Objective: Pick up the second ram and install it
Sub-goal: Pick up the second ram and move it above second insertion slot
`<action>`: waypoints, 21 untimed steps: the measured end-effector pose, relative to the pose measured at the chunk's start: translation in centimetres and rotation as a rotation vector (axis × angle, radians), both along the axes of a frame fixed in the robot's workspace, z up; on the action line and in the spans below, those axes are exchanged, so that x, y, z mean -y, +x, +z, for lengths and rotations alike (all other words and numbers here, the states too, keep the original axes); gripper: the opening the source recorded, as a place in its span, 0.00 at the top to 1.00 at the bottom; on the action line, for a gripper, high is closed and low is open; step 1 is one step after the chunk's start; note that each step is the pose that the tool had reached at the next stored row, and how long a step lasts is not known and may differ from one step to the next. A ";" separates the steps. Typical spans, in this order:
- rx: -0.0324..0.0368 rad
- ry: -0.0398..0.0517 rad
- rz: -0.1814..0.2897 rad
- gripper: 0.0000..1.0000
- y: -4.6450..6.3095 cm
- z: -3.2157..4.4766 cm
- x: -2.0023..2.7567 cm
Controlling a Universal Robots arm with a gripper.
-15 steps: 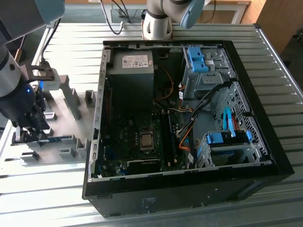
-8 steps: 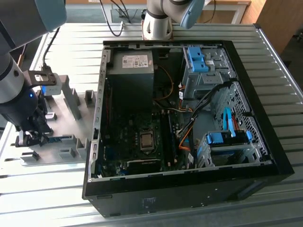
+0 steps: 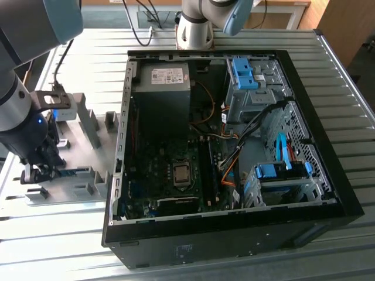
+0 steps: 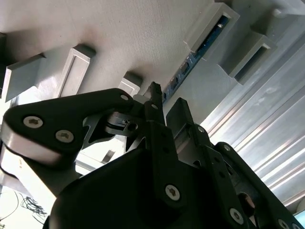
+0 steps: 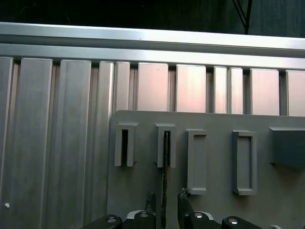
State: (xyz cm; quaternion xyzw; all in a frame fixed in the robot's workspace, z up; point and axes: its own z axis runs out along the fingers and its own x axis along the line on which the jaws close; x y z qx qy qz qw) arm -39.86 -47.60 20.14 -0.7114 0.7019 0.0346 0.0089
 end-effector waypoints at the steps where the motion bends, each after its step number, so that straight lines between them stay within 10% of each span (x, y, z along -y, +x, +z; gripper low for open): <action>1: 0.0001 0.0000 0.000 0.68 0.0 -0.15 0.00; 21: 0.0006 0.0000 0.000 0.78 -0.2 -1.05 0.07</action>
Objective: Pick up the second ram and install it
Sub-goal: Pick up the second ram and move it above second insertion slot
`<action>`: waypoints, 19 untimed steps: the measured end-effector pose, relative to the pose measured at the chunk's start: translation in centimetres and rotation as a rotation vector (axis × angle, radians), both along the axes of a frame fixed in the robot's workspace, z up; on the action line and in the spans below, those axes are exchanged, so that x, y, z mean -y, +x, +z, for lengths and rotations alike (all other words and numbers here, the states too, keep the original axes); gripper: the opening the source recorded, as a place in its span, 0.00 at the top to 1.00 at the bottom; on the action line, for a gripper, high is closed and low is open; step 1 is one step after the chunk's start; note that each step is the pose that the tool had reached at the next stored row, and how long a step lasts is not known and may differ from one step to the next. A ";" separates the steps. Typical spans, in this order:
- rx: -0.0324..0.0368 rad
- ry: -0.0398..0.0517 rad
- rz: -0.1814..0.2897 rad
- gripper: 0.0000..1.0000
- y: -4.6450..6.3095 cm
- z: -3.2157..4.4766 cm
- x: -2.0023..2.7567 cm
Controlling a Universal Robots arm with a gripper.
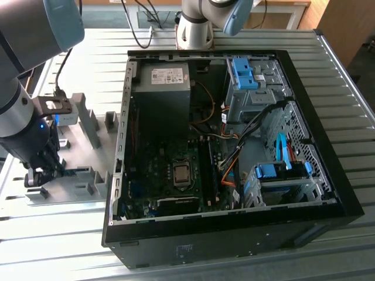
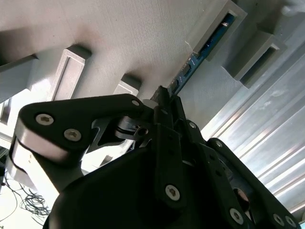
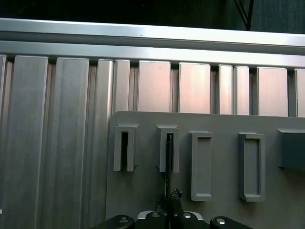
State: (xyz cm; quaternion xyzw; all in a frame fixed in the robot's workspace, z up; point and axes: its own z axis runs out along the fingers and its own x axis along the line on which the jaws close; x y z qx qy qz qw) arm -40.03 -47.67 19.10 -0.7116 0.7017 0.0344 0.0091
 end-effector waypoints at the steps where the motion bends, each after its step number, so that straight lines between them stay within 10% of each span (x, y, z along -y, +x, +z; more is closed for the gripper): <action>1: 0.0000 0.0000 0.000 0.78 0.0 0.00 0.00; 19: 0.0001 -0.0010 0.000 0.86 0.0 0.53 0.01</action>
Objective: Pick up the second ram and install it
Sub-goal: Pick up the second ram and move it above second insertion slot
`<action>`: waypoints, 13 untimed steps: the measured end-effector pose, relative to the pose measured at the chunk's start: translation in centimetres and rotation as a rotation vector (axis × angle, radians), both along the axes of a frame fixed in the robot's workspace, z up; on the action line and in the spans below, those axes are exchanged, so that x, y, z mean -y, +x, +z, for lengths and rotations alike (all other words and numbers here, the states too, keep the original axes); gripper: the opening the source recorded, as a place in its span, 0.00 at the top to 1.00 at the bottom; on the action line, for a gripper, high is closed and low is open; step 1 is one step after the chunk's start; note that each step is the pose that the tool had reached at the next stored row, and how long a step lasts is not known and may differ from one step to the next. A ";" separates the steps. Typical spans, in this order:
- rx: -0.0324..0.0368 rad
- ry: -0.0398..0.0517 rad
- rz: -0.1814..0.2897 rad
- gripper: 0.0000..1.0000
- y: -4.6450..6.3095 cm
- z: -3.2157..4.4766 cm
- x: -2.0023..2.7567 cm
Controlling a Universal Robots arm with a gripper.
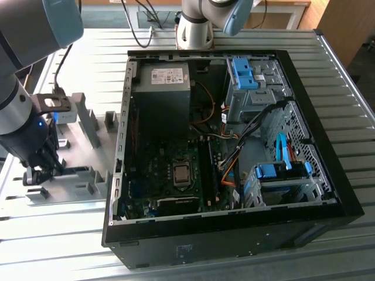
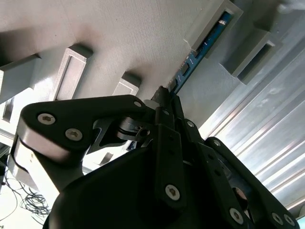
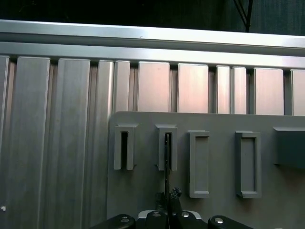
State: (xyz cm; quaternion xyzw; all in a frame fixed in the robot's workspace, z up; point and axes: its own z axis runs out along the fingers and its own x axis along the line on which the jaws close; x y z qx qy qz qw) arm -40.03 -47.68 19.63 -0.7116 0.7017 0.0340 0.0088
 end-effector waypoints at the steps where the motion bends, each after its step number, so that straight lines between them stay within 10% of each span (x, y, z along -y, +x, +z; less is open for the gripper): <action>1: 0.0000 -0.0003 0.000 0.86 0.0 0.06 0.00; 13: 0.0000 -0.0007 0.000 0.86 0.0 0.65 0.00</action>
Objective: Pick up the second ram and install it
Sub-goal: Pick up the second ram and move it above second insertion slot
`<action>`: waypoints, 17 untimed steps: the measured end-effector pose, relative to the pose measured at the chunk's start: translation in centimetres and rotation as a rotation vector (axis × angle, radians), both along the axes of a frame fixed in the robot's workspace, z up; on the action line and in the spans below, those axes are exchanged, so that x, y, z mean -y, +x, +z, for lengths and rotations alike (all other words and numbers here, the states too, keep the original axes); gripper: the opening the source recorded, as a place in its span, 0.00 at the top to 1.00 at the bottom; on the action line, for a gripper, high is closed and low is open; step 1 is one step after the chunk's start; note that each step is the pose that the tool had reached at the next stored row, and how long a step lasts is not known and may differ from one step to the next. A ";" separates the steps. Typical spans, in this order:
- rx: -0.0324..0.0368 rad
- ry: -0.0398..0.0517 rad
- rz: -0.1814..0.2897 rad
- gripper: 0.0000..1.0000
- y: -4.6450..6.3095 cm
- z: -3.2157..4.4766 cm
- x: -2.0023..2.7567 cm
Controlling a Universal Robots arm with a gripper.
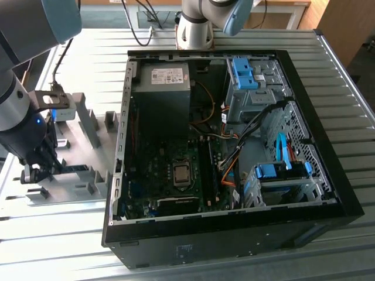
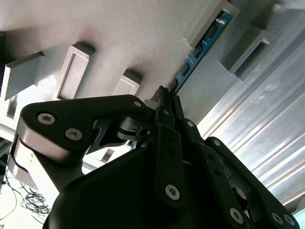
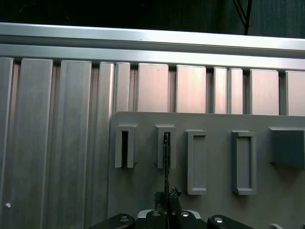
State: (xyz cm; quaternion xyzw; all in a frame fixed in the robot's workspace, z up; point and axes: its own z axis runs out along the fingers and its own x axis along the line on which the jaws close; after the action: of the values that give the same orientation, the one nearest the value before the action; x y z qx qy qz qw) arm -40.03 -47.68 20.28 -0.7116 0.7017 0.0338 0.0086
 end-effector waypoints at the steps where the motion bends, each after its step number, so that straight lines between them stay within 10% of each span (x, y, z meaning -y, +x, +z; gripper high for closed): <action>1: -0.0001 -0.0001 0.000 0.86 0.0 0.03 0.00; 17: 0.0000 0.0000 0.000 0.86 0.0 0.57 0.00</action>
State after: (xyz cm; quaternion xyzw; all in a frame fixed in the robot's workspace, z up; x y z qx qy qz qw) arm -40.04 -47.68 20.85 -0.7116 0.7018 0.0338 0.0086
